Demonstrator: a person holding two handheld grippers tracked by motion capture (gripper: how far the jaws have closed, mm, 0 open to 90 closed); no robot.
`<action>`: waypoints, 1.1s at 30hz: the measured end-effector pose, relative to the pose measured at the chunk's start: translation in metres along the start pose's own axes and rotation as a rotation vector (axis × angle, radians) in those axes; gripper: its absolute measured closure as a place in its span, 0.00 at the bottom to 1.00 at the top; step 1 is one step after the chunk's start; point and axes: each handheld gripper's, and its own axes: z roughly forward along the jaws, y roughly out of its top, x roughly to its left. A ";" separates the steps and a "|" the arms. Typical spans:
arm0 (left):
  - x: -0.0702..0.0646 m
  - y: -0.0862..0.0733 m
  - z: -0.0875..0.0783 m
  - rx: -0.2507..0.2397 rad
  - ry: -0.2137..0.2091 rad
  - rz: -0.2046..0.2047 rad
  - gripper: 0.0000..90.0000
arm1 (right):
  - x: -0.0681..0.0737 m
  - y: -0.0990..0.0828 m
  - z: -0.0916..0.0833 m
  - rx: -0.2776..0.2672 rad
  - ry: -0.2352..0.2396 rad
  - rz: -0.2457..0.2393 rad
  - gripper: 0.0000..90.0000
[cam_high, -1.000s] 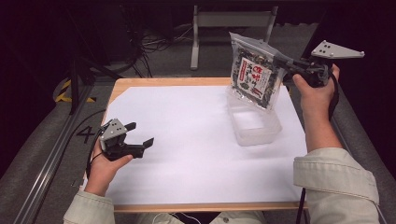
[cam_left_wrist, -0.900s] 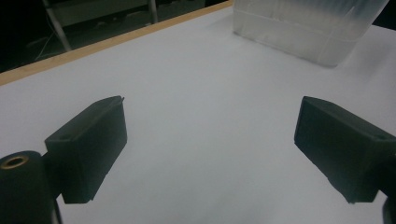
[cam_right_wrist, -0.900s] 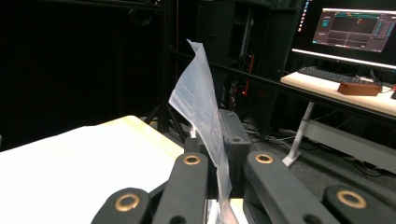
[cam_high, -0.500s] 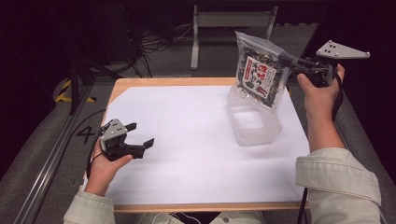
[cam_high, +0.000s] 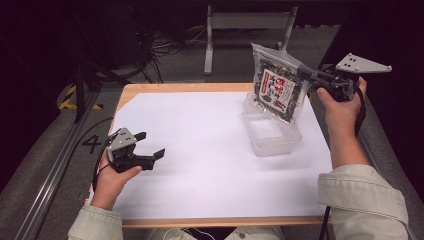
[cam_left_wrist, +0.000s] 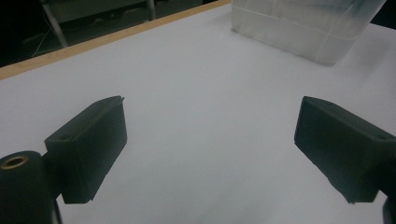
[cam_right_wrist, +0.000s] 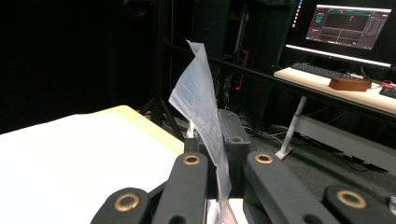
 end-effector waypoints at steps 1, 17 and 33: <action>0.000 0.000 0.000 0.000 0.000 0.000 0.11 | 0.000 0.000 0.000 0.000 0.000 0.000 0.98; 0.002 -0.002 0.000 0.013 0.002 -0.009 0.11 | -0.001 -0.034 0.004 0.020 0.013 0.044 0.98; 0.003 -0.003 0.000 0.015 0.007 -0.008 0.11 | -0.001 -0.050 0.004 0.017 0.030 0.087 0.98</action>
